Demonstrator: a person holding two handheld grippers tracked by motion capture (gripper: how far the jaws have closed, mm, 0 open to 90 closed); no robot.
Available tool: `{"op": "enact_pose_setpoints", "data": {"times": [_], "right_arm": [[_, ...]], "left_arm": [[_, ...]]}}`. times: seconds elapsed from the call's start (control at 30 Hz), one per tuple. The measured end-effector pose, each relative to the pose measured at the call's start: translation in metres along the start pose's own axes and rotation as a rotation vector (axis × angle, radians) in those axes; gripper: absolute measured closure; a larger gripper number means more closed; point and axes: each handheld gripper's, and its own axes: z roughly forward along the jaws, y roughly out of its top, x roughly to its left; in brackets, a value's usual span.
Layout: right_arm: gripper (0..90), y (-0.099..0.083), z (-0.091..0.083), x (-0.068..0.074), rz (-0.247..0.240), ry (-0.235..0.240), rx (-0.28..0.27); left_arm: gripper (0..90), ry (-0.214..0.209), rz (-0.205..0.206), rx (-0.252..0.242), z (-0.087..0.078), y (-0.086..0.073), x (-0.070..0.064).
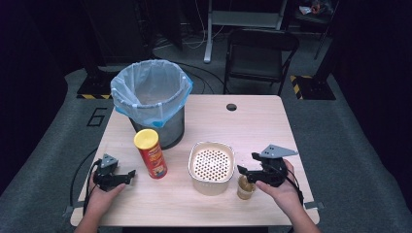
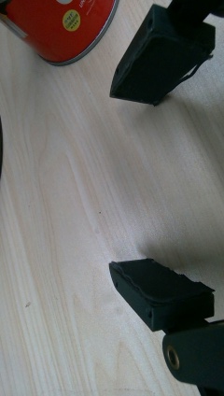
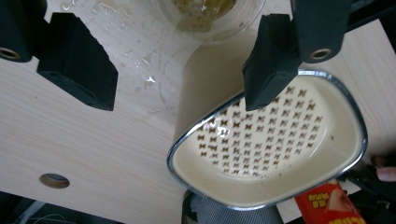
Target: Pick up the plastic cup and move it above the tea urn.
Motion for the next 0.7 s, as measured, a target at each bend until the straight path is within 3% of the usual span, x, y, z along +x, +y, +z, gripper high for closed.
{"op": "enact_pose_setpoints", "data": {"times": [0.37,0.7], "right_arm": [[20.9,-0.039,0.005,0.011,-0.003,0.026,0.028],[18.1,-0.056,0.015,0.013,-0.022,0.009,0.060]], "left_arm": [[13.7,0.001,-0.002,0.001,0.000,0.000,0.000],[13.7,0.002,-0.003,0.001,0.000,0.000,0.000]]}}
